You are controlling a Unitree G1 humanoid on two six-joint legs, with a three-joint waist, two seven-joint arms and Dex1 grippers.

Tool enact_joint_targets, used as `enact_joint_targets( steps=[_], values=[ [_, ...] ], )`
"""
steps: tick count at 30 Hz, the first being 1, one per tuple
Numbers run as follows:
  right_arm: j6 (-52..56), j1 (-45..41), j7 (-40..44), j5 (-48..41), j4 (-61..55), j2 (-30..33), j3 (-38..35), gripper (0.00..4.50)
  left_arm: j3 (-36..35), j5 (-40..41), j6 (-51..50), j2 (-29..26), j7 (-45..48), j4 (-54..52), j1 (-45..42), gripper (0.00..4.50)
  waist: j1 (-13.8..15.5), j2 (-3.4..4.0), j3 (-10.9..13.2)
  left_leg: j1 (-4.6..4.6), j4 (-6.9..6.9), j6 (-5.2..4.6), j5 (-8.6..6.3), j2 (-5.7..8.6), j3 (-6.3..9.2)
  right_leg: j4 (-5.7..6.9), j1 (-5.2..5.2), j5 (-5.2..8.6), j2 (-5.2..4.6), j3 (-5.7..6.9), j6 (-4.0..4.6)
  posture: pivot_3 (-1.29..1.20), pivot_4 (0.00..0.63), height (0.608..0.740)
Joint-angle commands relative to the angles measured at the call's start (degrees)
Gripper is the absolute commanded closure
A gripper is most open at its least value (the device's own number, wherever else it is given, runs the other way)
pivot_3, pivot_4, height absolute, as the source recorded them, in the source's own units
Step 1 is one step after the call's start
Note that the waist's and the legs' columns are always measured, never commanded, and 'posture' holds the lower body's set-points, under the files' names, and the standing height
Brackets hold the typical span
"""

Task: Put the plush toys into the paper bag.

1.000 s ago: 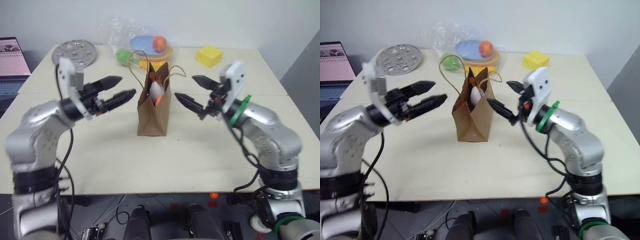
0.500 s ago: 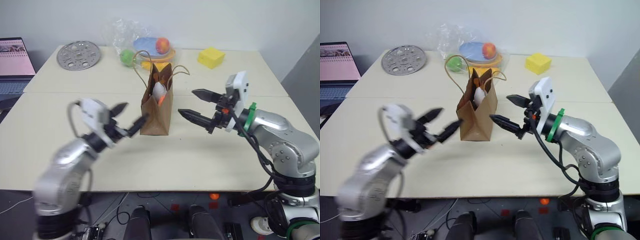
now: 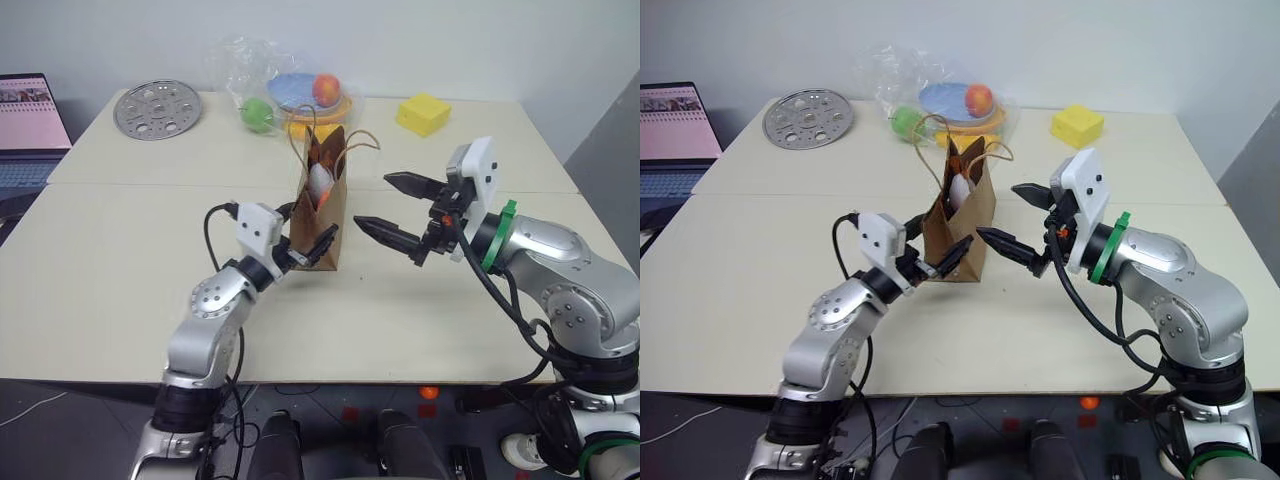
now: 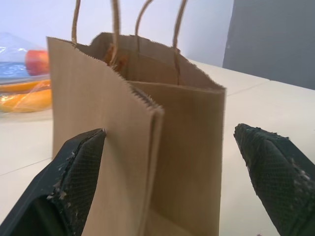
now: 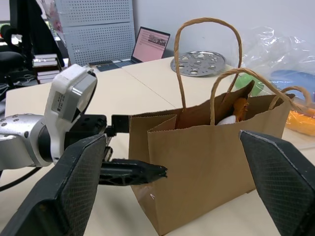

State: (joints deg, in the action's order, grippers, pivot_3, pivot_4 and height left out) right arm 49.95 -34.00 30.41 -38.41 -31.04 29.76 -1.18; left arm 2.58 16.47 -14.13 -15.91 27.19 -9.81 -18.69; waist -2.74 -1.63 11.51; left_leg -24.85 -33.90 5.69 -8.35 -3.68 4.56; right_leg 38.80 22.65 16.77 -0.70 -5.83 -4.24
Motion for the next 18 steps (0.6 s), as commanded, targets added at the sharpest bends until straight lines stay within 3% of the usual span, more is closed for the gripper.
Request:
enact_joint_targets(
  steps=[1, 14, 18],
  values=[
    [0.1, 0.3, -1.1, -0.8, -2.7, 1.2, -2.6, 0.00, -0.4, -0.9, 3.7, 0.4, 0.6, 0.8, -1.7, 0.41, 0.0, 0.00, 0.0, 0.00, 0.02, 0.00, 0.00, 0.00, 0.00, 0.00, 0.00, 0.00, 0.00, 0.00, 0.00, 0.00, 0.150, 0.740],
    [0.3, 1.5, -3.3, -1.4, -3.5, 2.1, -3.4, 0.00, -3.2, -0.4, 4.9, -1.2, 1.9, 2.9, -1.3, 4.30, 0.0, 0.00, 0.0, 0.00, 0.03, 0.00, 0.00, 0.00, 0.01, 0.02, 0.01, 0.01, 0.00, 0.01, 0.00, 0.00, 0.150, 0.740],
    [-0.3, 1.3, -3.4, -0.9, -2.6, 1.9, -3.3, 0.00, -5.1, 0.4, 4.1, -2.2, 2.1, 2.6, -1.1, 4.48, 0.0, 0.00, 0.0, 0.00, 0.03, 0.00, 0.00, 0.00, 0.01, 0.02, 0.01, 0.01, 0.00, 0.01, -0.01, 0.00, 0.150, 0.740]
  ],
)
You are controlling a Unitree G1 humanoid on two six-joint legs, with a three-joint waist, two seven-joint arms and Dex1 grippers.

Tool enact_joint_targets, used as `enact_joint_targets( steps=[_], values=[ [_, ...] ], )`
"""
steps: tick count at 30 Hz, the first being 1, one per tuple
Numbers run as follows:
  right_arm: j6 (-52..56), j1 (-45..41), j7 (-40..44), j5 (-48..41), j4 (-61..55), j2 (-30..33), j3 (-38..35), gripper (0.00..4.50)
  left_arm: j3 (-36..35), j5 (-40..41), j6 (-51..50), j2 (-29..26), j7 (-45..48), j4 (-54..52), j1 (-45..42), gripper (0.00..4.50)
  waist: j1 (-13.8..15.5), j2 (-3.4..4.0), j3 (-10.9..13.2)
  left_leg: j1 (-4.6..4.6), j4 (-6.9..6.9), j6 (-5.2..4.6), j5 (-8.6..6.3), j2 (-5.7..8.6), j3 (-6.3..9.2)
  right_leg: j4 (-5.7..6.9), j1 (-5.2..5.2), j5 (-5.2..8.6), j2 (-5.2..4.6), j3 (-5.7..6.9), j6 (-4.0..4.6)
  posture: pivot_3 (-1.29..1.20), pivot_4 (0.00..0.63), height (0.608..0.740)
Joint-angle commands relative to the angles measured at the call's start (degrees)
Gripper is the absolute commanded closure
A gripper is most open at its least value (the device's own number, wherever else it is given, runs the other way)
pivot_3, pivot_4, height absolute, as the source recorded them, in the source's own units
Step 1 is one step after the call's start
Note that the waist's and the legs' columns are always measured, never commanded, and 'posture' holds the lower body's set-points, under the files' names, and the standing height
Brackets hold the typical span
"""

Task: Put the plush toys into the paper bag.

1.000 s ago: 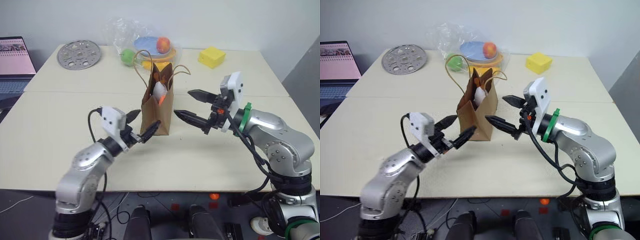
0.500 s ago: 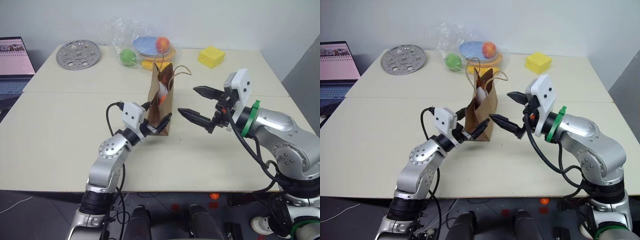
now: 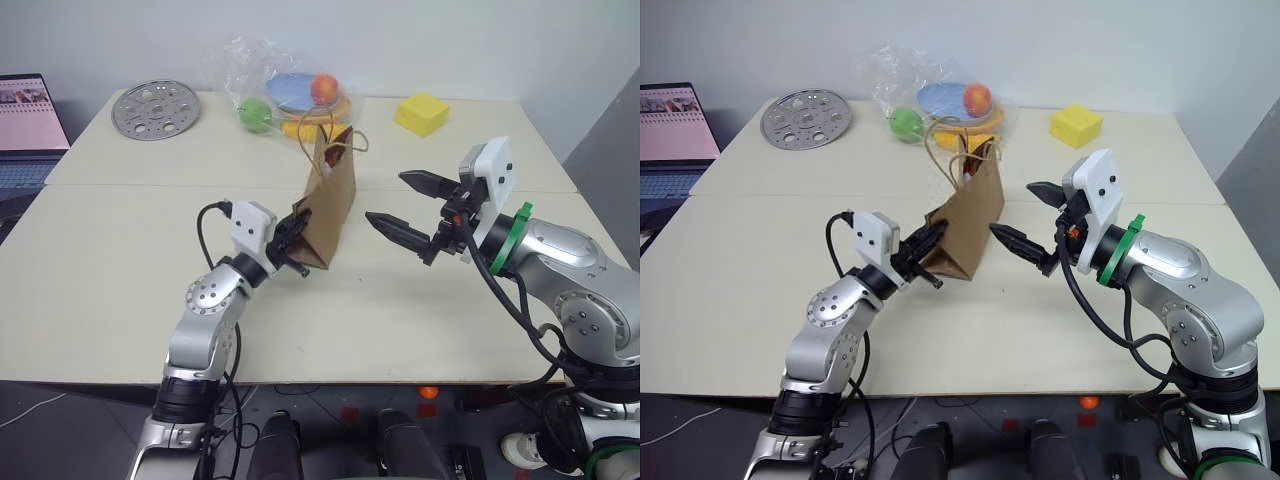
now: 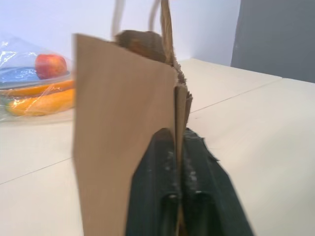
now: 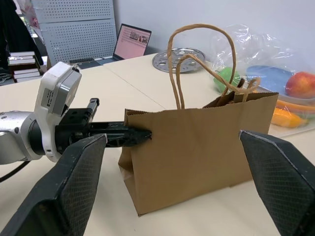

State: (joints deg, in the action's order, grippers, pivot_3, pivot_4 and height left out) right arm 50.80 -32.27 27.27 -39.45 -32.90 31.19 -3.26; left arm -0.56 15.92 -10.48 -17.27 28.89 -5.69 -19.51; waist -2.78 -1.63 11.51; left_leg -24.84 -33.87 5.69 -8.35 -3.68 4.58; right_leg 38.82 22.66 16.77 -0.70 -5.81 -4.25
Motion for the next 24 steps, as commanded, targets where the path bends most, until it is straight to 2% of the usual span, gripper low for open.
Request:
enact_joint_targets(
  steps=[1, 3, 6, 7, 10, 12, 13, 14, 16, 19, 22, 24],
  values=[
    [-1.2, -0.5, -0.2, 0.2, -0.5, 0.4, -1.2, 0.00, -2.5, 2.2, -0.5, -1.8, 1.8, -1.8, -0.4, 4.48, 0.0, 0.00, 0.0, 0.00, 0.00, 0.00, 0.00, 0.00, 0.00, 0.00, 0.00, 0.00, 0.00, 0.01, 0.00, 0.00, 0.150, 0.740],
    [-1.5, -0.5, -0.1, 0.3, -0.1, 0.3, -1.1, 0.00, -3.3, 3.7, -1.6, -4.6, 5.3, -1.8, -1.0, 4.48, -0.1, 0.00, 0.0, 0.00, 0.00, 0.00, 0.00, 0.00, 0.00, 0.00, 0.00, 0.00, 0.00, 0.01, 0.00, 0.00, 0.150, 0.740],
    [-2.3, -0.4, 0.7, 0.8, 0.7, 0.7, -0.9, 0.00, -7.5, 8.1, 9.1, -4.9, 12.3, 2.3, -3.2, 4.48, -0.1, 0.01, 0.0, 0.00, 0.01, 0.00, 0.00, -0.01, 0.00, 0.00, 0.02, 0.02, 0.00, 0.02, 0.04, 0.00, 0.150, 0.740],
    [-2.6, -0.5, 1.1, 1.0, 1.0, 0.9, -0.9, 0.00, -8.1, 6.8, 10.3, -6.1, 12.4, 4.2, -4.0, 4.48, -0.1, 0.01, 0.0, -0.01, 0.01, 0.00, 0.00, -0.01, 0.00, -0.01, 0.03, 0.04, 0.00, 0.02, 0.07, 0.00, 0.150, 0.740],
    [-3.5, -1.1, 2.8, 1.5, 2.6, 2.3, -1.3, 0.00, -8.0, 5.8, 7.4, -11.1, 15.7, 8.6, -7.4, 4.48, -0.1, 0.01, 0.0, -0.02, 0.01, 0.00, 0.00, 0.00, 0.01, -0.02, 0.02, 0.03, 0.00, 0.04, 0.06, 0.00, 0.150, 0.740],
    [-4.0, -1.8, 6.4, 0.6, 4.8, 5.4, -3.1, 0.00, -8.5, 11.7, 1.9, -12.1, 19.6, 9.6, -10.5, 4.48, -0.1, 0.01, 0.0, -0.02, 0.01, 0.00, 0.00, 0.00, 0.00, -0.04, 0.02, 0.04, 0.00, 0.02, 0.06, 0.00, 0.150, 0.740],
    [-3.2, -2.7, 9.9, -1.0, 6.8, 8.6, -5.1, 0.00, -9.3, 17.7, -2.4, -13.2, 26.3, 10.9, -13.2, 4.48, 0.2, -0.01, 0.0, -0.06, 0.00, 0.00, 0.00, 0.01, 0.00, -0.07, 0.02, 0.05, -0.01, 0.03, 0.07, 0.00, 0.150, 0.740],
    [-1.7, -3.8, 13.5, -3.1, 8.8, 12.4, -7.3, 0.00, -8.6, 20.3, -4.2, -14.6, 34.4, 13.7, -15.8, 4.48, 0.4, -0.02, 0.1, -0.09, -0.01, 0.00, 0.00, 0.02, 0.00, -0.13, 0.00, 0.04, -0.02, 0.05, 0.07, 0.00, 0.150, 0.740],
    [2.7, -5.8, 19.2, -7.9, 11.2, 19.3, -10.6, 0.00, -5.9, 20.8, -3.6, -16.9, 50.0, 21.6, -20.3, 4.48, 0.8, 0.05, 0.3, -0.20, -0.04, 0.00, 0.00, 0.05, 0.01, -0.15, 0.09, 0.08, -0.03, 0.07, 0.15, 0.00, 0.150, 0.740],
    [6.7, -6.1, 20.6, -12.4, 11.6, 23.1, -12.6, 0.00, -2.4, 16.8, 4.1, -16.5, 62.2, 35.0, -26.7, 4.48, 0.8, 0.03, 0.2, -0.19, 0.13, -0.02, -0.01, 0.03, 0.00, -0.14, 0.19, 0.06, -0.04, 0.11, 0.16, 0.00, 0.150, 0.740],
    [8.3, -3.5, 17.9, -14.0, 9.2, 23.2, -14.1, 0.00, -0.7, 18.4, 6.2, -13.0, 63.6, 42.3, -33.2, 4.48, 0.7, 0.01, 0.2, -0.13, 0.21, -0.13, -0.07, -0.04, 0.06, -0.02, 0.23, 0.08, 0.04, 0.18, 0.15, 0.00, 0.150, 0.740],
    [9.6, -1.5, 16.3, -15.7, 7.1, 23.0, -15.5, 0.00, 0.7, 18.7, 7.7, -11.3, 63.6, 45.2, -34.8, 4.48, 0.7, 0.02, 0.2, -0.46, 0.17, -0.13, -0.07, -0.04, 0.05, 0.09, 0.56, 0.06, 0.04, 0.16, 0.16, 0.00, 0.150, 0.740]
  ],
)
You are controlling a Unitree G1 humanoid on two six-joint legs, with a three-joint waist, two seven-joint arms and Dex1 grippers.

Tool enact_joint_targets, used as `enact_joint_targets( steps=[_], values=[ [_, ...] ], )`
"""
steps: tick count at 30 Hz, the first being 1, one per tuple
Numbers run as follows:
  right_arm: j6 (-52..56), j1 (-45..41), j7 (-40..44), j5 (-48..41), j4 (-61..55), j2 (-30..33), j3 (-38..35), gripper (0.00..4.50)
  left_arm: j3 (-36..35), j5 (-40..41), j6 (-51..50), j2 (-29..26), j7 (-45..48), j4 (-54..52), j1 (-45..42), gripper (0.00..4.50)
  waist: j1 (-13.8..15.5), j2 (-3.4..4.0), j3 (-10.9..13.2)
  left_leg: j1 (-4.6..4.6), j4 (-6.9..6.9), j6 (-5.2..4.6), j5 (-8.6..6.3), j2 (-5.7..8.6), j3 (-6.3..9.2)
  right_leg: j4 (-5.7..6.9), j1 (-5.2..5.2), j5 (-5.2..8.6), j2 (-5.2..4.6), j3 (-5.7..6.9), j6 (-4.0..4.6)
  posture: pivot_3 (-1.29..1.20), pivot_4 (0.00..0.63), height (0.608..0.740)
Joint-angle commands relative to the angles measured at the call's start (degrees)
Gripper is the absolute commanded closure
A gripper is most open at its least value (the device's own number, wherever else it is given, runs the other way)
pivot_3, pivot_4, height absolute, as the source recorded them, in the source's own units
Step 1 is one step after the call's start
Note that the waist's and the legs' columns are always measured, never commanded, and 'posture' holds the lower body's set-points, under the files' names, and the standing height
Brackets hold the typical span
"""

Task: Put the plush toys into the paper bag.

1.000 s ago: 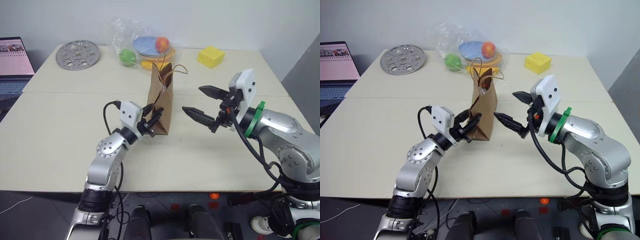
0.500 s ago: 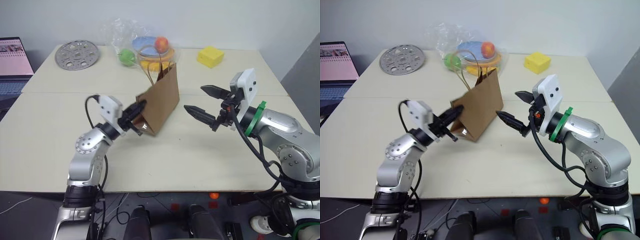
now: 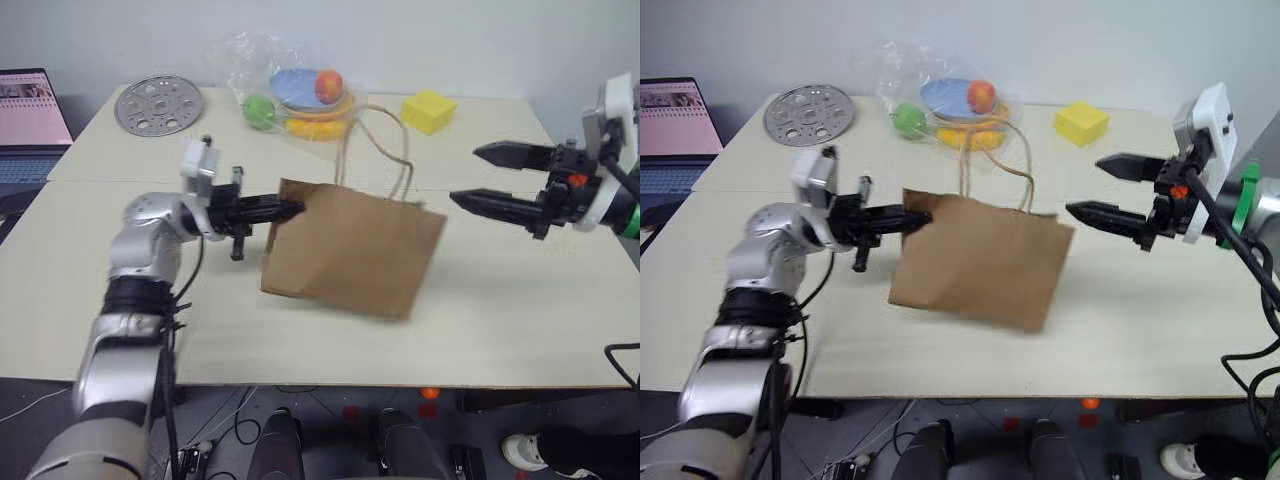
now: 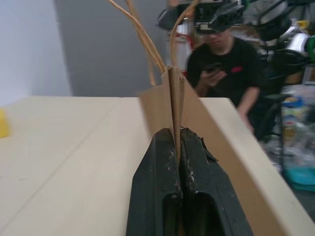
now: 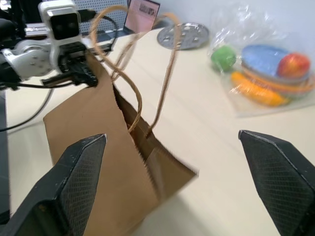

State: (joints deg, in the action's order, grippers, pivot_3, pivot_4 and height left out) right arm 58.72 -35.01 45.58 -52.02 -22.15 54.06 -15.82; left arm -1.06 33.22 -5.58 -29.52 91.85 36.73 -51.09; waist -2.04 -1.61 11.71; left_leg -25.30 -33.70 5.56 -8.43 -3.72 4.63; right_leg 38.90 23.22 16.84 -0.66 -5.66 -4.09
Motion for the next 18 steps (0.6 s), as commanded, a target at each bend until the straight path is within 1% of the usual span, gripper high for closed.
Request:
enact_joint_targets(
  steps=[1, 4, 6, 9, 13, 17, 18],
  values=[
    [2.7, 2.0, -3.0, -4.6, -4.9, 0.0, -3.6, 0.00, 3.3, 1.0, 5.7, 0.9, 0.6, 5.0, -3.1, 4.48, -0.1, 0.01, 0.0, -0.16, -0.03, 0.00, 0.00, 0.01, 0.02, 0.04, 0.12, -0.05, 0.00, 0.01, 0.01, 0.00, 0.150, 0.740],
    [5.5, 3.0, -5.8, -8.9, -7.3, 0.5, -5.5, 0.00, 7.5, -0.5, 13.8, 1.1, 0.6, 12.0, -3.3, 4.48, -0.8, 0.05, 0.0, -0.21, -0.07, -0.03, -0.02, 0.01, 0.02, 0.05, 0.17, -0.09, 0.00, 0.00, 0.03, 0.00, 0.150, 0.740],
    [6.3, 2.9, -7.1, -10.3, -7.8, 1.0, -6.2, 0.00, 8.3, 0.2, 16.2, 1.2, 0.6, 14.5, -4.5, 4.48, -0.9, 0.05, 0.0, -0.20, -0.05, -0.05, -0.03, 0.00, 0.09, 0.07, 0.17, -0.09, 0.02, 0.06, 0.03, 0.00, 0.150, 0.740],
    [6.2, 3.3, -8.6, -11.2, -8.1, 1.5, -6.5, 0.00, 8.5, 1.5, 17.2, 1.0, 0.6, 16.1, -5.8, 4.48, -0.9, 0.05, 0.0, -0.23, -0.08, -0.05, -0.03, 0.01, 0.10, 0.07, 0.16, -0.09, 0.01, 0.06, 0.03, 0.00, 0.150, 0.740],
    [5.6, 4.3, -9.0, -12.0, -8.8, 1.8, -6.2, 0.00, 10.7, 2.1, 17.9, -0.3, 0.6, 16.2, -5.1, 4.48, -0.9, 0.05, 0.0, -0.26, -0.19, -0.05, -0.03, 0.01, 0.09, 0.06, 0.14, -0.08, 0.01, 0.04, 0.01, 0.00, 0.150, 0.740],
    [4.5, 5.9, -8.8, -11.8, -8.5, 2.2, -6.7, 0.00, 8.7, 3.5, 16.2, -1.5, 0.6, 16.5, -6.8, 4.48, -0.9, 0.05, 0.0, -0.26, -0.20, -0.05, -0.02, 0.01, 0.09, 0.07, 0.14, -0.08, 0.01, 0.04, 0.02, 0.00, 0.150, 0.740],
    [4.3, 6.1, -8.5, -11.5, -8.2, 2.4, -6.7, 0.00, 8.3, 5.2, 14.6, -2.0, 0.6, 14.1, -7.0, 4.48, -0.9, 0.05, 0.0, -0.26, -0.20, -0.05, -0.02, 0.01, 0.10, 0.07, 0.14, -0.08, 0.01, 0.04, 0.02, 0.00, 0.150, 0.740]
  ],
)
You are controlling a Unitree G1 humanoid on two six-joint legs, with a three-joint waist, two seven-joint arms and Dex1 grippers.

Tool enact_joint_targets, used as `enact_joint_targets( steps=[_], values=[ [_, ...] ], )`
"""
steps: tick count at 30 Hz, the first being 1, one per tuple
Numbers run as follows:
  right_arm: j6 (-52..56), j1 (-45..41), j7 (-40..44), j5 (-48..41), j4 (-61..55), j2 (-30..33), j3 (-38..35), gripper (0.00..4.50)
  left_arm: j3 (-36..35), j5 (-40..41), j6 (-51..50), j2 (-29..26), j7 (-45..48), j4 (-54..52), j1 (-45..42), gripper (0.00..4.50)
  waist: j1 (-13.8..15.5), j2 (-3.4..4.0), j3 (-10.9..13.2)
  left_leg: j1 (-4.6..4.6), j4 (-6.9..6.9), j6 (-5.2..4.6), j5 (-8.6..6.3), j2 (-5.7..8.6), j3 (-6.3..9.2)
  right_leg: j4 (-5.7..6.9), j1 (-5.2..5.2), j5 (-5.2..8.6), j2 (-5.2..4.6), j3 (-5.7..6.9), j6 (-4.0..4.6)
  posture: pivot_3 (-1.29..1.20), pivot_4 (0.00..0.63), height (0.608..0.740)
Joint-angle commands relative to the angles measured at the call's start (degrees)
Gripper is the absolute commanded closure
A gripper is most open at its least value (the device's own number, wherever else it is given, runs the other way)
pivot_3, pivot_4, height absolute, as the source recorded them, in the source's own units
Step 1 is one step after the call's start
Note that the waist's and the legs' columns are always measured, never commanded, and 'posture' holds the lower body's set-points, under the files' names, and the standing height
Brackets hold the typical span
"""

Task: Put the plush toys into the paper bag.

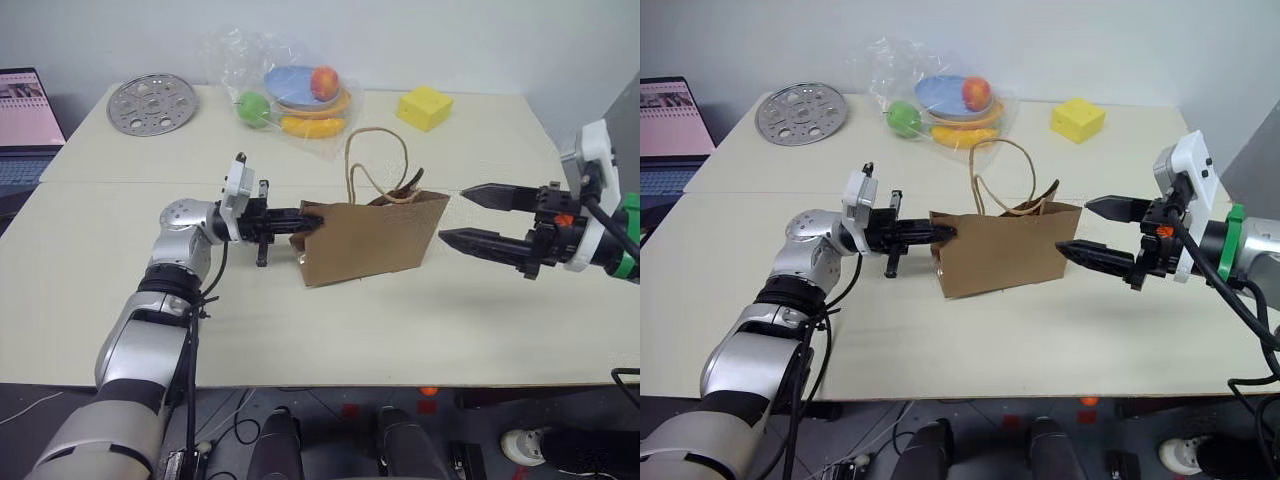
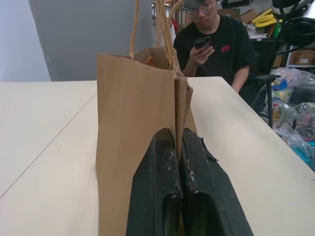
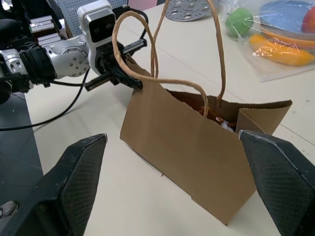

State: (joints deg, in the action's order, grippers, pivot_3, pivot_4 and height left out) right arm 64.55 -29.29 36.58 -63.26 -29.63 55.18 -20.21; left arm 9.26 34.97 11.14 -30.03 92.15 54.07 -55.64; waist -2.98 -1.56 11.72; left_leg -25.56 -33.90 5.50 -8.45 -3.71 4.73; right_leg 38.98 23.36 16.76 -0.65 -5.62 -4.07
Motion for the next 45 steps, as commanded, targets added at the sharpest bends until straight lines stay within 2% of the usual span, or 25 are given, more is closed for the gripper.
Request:
enact_joint_targets(
  steps=[1, 4, 8, 14, 19, 22, 25, 29, 32, 38, 42, 45],
  values=[
    [-1.9, 0.7, 0.7, 0.1, -0.5, 1.5, -2.3, 0.00, -2.6, 5.3, -4.7, -1.9, 0.3, -6.4, -2.3, 4.48, 0.0, 0.00, 0.0, 0.00, 0.00, 0.00, 0.00, 0.00, 0.00, 0.00, 0.00, 0.00, 0.00, 0.01, 0.01, 0.00, 0.150, 0.740],
    [-2.5, 1.1, 0.7, 0.2, -0.4, 1.6, -2.0, 0.00, -2.2, 8.2, -8.3, -2.6, 0.3, -12.8, -0.8, 4.48, -0.1, 0.00, 0.0, -0.03, 0.00, 0.00, 0.00, 0.00, 0.02, 0.01, 0.00, 0.00, 0.00, 0.01, 0.00, 0.00, 0.150, 0.740],
    [-2.6, 1.7, 0.5, -0.3, -0.7, 1.8, -2.1, 0.00, 0.0, 8.9, -8.7, -3.1, 0.3, -15.2, 2.0, 4.48, -0.1, 0.01, 0.0, 0.01, 0.00, 0.00, 0.00, 0.00, 0.02, 0.02, -0.02, -0.01, 0.00, 0.02, 0.01, 0.00, 0.150, 0.740],
    [-2.7, 2.1, 0.5, -0.5, -0.4, 2.8, -2.5, 0.00, 4.7, 7.2, -4.4, -3.6, 0.3, -10.4, 3.5, 4.48, -0.1, 0.01, 0.0, 0.06, -0.04, 0.00, 0.00, 0.00, 0.01, 0.03, -0.06, -0.01, 0.00, 0.01, 0.01, 0.00, 0.150, 0.740],
    [-3.1, 1.9, 0.3, -0.4, -0.5, 2.8, -1.9, 0.00, 4.0, 3.0, 0.6, -2.1, 0.3, -1.2, -0.4, 4.48, 0.1, 0.01, 0.0, 0.06, -0.06, 0.00, 0.01, 0.01, 0.01, 0.03, -0.07, -0.01, 0.00, 0.00, 0.01, 0.00, 0.150, 0.740],
    [-3.2, 2.0, 0.5, -0.4, -0.4, 2.8, -1.8, 0.00, 3.6, 2.3, 0.5, -2.7, 0.3, 0.7, -2.0, 3.86, 0.2, 0.01, 0.0, 0.05, -0.08, 0.00, 0.01, 0.01, 0.01, 0.02, -0.07, -0.01, 0.00, -0.01, 0.00, 0.00, 0.150, 0.740],
    [-3.5, 2.3, 1.0, 0.0, -0.2, 3.0, -1.8, 0.00, 4.9, 3.2, -2.1, -4.7, 0.3, -1.4, -1.9, 2.95, 0.1, 0.01, 0.0, 0.05, -0.06, -0.01, 0.01, 0.00, 0.01, 0.04, -0.07, -0.02, 0.00, 0.00, 0.01, 0.00, 0.150, 0.740],
    [-5.9, 2.1, 3.0, 2.6, 1.6, 2.5, 0.0, 0.00, 3.6, 4.1, -5.4, -9.9, 0.3, -7.1, -1.5, 1.74, -0.2, 0.01, 0.0, 0.05, -0.04, 0.00, 0.01, -0.01, 0.04, 0.06, -0.06, -0.02, 0.02, 0.02, 0.01, 0.00, 0.150, 0.740],
    [-7.5, 2.6, 4.4, 4.4, 2.6, 2.8, 0.3, 0.00, 1.0, 2.7, -13.8, -14.4, 0.3, -10.2, -1.4, 0.90, -0.3, 0.02, 0.0, 0.08, -0.04, 0.00, 0.01, -0.02, 0.03, 0.10, -0.06, -0.02, 0.02, 0.01, 0.01, 0.00, 0.150, 0.740],
    [-11.6, 6.5, 10.2, 9.9, 6.2, 6.4, -1.3, 0.00, -6.2, 1.7, -33.4, -25.0, -5.2, -22.7, 2.8, 0.90, -0.3, 0.03, 0.0, 0.08, -0.03, 0.00, 0.00, -0.04, 0.03, 0.09, -0.06, 0.03, 0.03, 0.01, -0.06, 0.00, 0.150, 0.740],
    [-15.9, 7.6, 14.0, 14.2, 10.4, 7.6, -0.3, 0.00, -10.5, 0.4, -36.1, -27.8, -9.3, -30.2, 6.2, 0.90, 0.0, 0.03, 0.0, 0.10, -0.06, 0.00, 0.01, -0.03, 0.02, 0.09, -0.07, 0.05, 0.02, 0.02, -0.10, 0.00, 0.150, 0.740],
    [-16.8, 7.3, 14.9, 15.0, 12.2, 6.3, 0.7, 0.00, -13.0, -1.1, -33.9, -28.0, -10.2, -34.1, 9.1, 0.90, 0.0, 0.02, 0.0, 0.10, -0.07, 0.01, 0.01, -0.03, 0.00, 0.09, -0.08, 0.07, 0.01, 0.00, -0.12, 0.00, 0.150, 0.740]
  ],
)
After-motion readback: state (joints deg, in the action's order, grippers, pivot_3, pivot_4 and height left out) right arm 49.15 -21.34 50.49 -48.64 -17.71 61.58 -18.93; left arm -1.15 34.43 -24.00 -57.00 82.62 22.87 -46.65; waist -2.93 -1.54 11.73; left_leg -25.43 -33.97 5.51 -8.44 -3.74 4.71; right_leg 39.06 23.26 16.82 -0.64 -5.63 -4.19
